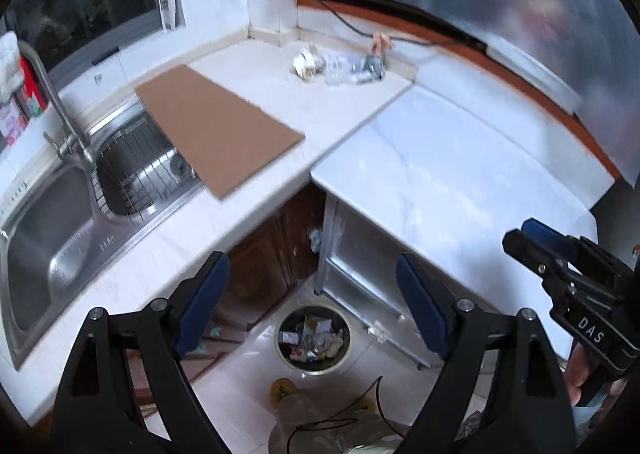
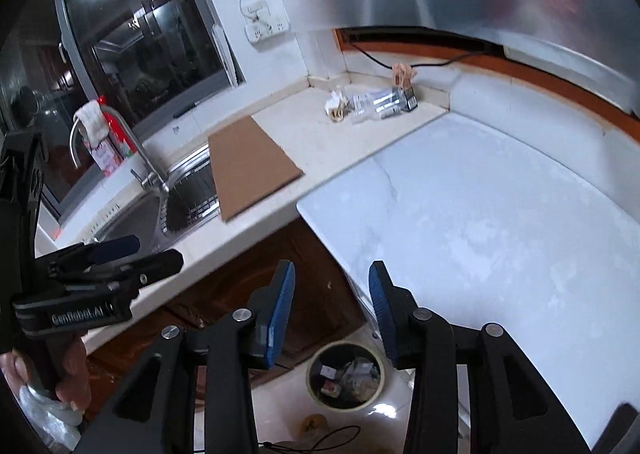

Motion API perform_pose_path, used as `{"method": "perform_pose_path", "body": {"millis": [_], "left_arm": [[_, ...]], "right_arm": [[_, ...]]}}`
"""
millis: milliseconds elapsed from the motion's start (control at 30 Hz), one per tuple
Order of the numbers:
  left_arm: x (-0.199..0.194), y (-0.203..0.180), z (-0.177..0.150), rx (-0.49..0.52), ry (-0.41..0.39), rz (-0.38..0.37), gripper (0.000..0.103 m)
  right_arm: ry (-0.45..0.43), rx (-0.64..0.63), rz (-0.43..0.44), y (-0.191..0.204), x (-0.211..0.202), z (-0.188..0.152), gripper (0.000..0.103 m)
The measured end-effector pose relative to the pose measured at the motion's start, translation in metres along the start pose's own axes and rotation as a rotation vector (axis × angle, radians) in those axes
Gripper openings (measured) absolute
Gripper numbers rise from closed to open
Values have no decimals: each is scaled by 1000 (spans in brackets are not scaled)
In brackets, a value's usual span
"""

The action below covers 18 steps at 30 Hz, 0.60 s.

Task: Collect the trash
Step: 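Raise both open tools back toward the counter, then grasp the white tissue with the left tool while the right tool grasps the clear plastic bottle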

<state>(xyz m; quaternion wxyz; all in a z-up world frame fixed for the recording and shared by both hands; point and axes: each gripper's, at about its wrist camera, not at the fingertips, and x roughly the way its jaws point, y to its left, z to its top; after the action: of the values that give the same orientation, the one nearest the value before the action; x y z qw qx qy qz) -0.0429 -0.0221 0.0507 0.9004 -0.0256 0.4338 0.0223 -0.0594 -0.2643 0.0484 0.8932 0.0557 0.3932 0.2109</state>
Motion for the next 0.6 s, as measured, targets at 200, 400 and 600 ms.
{"method": "perform_pose_path", "body": {"millis": [200, 400, 600], "left_arm": [[0, 12, 57, 39, -30, 34, 83], [23, 34, 123, 87, -25, 6, 83], [64, 55, 206, 158, -25, -47, 83]], "right_arm": [[-29, 19, -6, 0, 8, 58, 49], [-43, 59, -43, 1, 35, 129, 62], [-56, 137, -108, -2, 79, 207, 71]]}}
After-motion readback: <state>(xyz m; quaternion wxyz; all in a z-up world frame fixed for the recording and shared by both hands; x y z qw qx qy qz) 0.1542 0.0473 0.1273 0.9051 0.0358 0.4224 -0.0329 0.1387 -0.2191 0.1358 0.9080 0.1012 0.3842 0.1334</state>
